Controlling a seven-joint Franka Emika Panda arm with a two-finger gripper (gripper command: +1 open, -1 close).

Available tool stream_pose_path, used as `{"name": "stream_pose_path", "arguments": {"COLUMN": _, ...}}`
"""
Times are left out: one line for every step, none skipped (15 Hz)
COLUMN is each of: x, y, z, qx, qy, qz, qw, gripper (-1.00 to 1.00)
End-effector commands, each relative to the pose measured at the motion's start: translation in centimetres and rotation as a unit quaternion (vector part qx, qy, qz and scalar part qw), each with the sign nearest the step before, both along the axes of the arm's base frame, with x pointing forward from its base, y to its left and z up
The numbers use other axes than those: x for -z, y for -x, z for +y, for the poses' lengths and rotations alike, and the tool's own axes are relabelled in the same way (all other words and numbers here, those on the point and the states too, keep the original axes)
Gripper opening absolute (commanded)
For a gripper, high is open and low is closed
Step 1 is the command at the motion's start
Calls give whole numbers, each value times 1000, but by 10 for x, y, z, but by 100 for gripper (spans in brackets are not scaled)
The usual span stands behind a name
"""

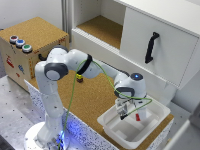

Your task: Place the grasped pink object inside the box

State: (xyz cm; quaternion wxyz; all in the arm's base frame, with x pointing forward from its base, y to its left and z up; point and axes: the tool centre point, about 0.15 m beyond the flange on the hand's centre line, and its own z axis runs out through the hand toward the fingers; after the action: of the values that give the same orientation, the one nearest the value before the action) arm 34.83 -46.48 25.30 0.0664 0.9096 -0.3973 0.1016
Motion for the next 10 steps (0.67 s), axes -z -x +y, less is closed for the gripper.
{"name": "stream_pose_path", "arguments": {"x": 6, "y": -21, "z": -10, "qx": -11, "qy": -48, "qz": -14, "qw": 999, "gripper": 100}}
{"name": "stream_pose_path", "arguments": {"x": -1, "y": -21, "z": -6, "qx": -18, "qy": -50, "qz": -19, "qw": 998, "gripper": 100}}
{"name": "stream_pose_path", "arguments": {"x": -9, "y": -19, "z": -2, "qx": -21, "qy": -46, "qz": -27, "qw": 998, "gripper": 100}}
{"name": "stream_pose_path", "arguments": {"x": -18, "y": -18, "z": 2, "qx": -24, "qy": -45, "qz": -32, "qw": 998, "gripper": 100}}
{"name": "stream_pose_path", "arguments": {"x": -26, "y": -16, "z": 6, "qx": -27, "qy": -49, "qz": -40, "qw": 998, "gripper": 100}}
{"name": "stream_pose_path", "arguments": {"x": -33, "y": -16, "z": 11, "qx": -33, "qy": -47, "qz": -45, "qw": 997, "gripper": 100}}
{"name": "stream_pose_path", "arguments": {"x": -41, "y": -16, "z": 18, "qx": -41, "qy": -48, "qz": -52, "qw": 997, "gripper": 100}}
{"name": "stream_pose_path", "arguments": {"x": -49, "y": -18, "z": 27, "qx": -49, "qy": -52, "qz": -61, "qw": 996, "gripper": 100}}
{"name": "stream_pose_path", "arguments": {"x": -57, "y": -21, "z": 40, "qx": -65, "qy": -54, "qz": -69, "qw": 994, "gripper": 100}}
{"name": "stream_pose_path", "arguments": {"x": -62, "y": -25, "z": 51, "qx": -80, "qy": -62, "qz": -73, "qw": 992, "gripper": 100}}
